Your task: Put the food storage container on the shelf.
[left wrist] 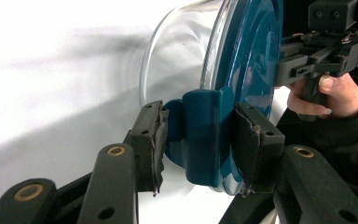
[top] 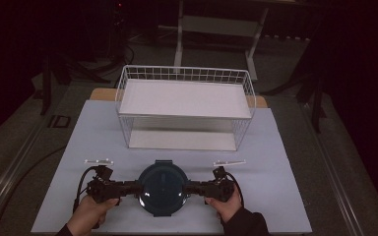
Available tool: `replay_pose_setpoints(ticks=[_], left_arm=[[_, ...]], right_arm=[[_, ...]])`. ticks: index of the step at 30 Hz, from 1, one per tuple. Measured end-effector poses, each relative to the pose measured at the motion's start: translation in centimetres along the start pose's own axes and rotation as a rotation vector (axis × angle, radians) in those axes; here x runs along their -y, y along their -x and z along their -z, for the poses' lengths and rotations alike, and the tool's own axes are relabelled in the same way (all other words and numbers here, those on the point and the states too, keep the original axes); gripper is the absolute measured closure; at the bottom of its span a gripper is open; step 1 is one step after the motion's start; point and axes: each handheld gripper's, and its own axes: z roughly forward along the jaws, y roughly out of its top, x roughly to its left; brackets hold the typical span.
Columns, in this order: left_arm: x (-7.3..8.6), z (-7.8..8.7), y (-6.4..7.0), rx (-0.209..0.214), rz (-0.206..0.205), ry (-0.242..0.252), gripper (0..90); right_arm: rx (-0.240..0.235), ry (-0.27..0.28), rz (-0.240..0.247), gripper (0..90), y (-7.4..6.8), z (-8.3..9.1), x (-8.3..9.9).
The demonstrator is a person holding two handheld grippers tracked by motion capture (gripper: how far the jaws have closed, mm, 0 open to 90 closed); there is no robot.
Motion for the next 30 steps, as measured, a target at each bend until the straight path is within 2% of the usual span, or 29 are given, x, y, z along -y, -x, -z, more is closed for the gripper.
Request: replay_pose_setpoints(ticks=[2,3,4,7,10,14,19,24,30], left_arm=[[0.0,0.0,0.1,-0.006,-0.004,0.002,56.2],[0.0,0.0,0.2,-0.012,-0.019,0.006,56.1],[0.0,0.0,0.3,-0.009,-0.025,0.009,56.2],[-0.3,0.0,0.6,-0.005,-0.045,0.031,56.2],[-1.1,0.0,1.3,-0.01,-0.087,0.044,56.1],[-1.9,-0.5,1.9,-0.007,-0.114,0.064,55.9],[-2.5,-1.1,2.5,-0.011,-0.108,0.088,55.7],[-3.6,-1.7,3.0,-0.021,-0.144,0.098,55.7],[-5.1,-2.6,3.4,-0.01,-0.184,0.113,55.8]], right_arm=[[-0.003,0.003,-0.004,56.7,0.0,0.0,0.0],[0.0,0.005,-0.001,56.6,0.0,0.0,0.0],[0.011,0.008,0.021,56.6,-0.2,0.2,-0.1],[0.012,0.026,0.032,56.6,-0.4,0.5,-0.4],[0.03,0.04,0.069,56.5,-0.8,1.3,-1.1],[0.048,0.06,0.099,56.5,-1.1,2.3,-1.7],[0.065,0.09,0.105,56.5,-1.1,3.3,-2.3],[0.09,0.114,0.134,56.5,-1.2,4.4,-3.0],[0.115,0.154,0.158,56.5,-1.0,5.8,-4.0]])
